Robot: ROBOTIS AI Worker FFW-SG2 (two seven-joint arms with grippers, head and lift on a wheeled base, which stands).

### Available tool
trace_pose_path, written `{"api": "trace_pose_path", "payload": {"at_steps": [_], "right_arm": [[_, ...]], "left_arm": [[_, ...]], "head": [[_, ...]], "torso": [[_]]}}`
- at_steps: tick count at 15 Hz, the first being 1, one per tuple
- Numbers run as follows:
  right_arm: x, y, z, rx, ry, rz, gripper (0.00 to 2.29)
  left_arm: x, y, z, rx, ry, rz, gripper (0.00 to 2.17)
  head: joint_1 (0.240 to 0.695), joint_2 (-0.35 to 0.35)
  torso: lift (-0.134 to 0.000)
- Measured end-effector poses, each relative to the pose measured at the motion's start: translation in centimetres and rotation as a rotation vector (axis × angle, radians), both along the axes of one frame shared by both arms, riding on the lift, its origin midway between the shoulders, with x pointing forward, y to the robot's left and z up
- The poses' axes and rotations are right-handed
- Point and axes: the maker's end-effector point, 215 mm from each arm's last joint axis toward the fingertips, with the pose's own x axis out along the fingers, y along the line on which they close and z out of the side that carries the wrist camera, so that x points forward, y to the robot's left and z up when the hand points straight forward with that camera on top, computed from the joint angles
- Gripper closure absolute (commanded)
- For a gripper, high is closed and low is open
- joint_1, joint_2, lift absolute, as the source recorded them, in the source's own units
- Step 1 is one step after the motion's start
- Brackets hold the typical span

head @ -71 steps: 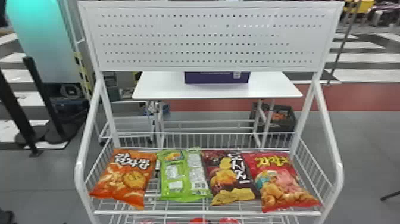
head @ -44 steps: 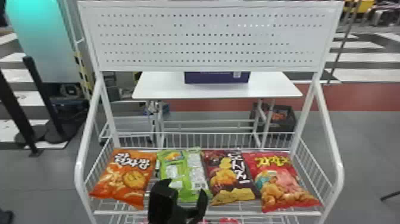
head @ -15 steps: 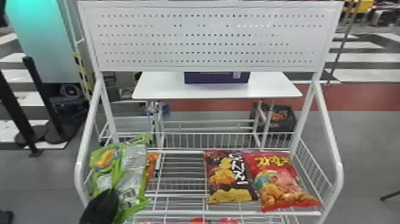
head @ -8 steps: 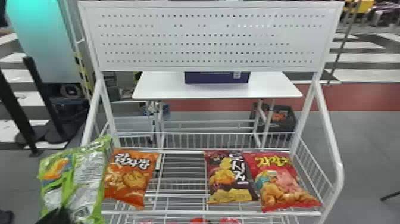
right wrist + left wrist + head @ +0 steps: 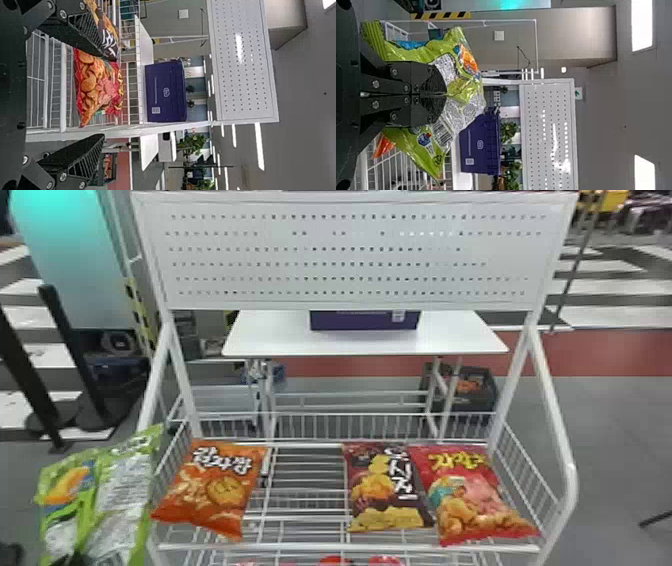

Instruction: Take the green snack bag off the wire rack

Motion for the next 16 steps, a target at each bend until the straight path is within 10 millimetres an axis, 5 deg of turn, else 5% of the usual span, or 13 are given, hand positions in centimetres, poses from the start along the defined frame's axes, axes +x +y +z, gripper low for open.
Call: {"api": "trace_pose_path", "payload": {"at_steps": [16], "right_arm": [[-0.29, -0.22, 0.33, -0.006, 0.000, -0.001, 0.17]], "left_arm": [[0.07, 0.10, 0.81, -0.022, -0.020, -0.003, 1.89]], "head": [[0.499, 0.000]], "torso": [[0.000]]}}
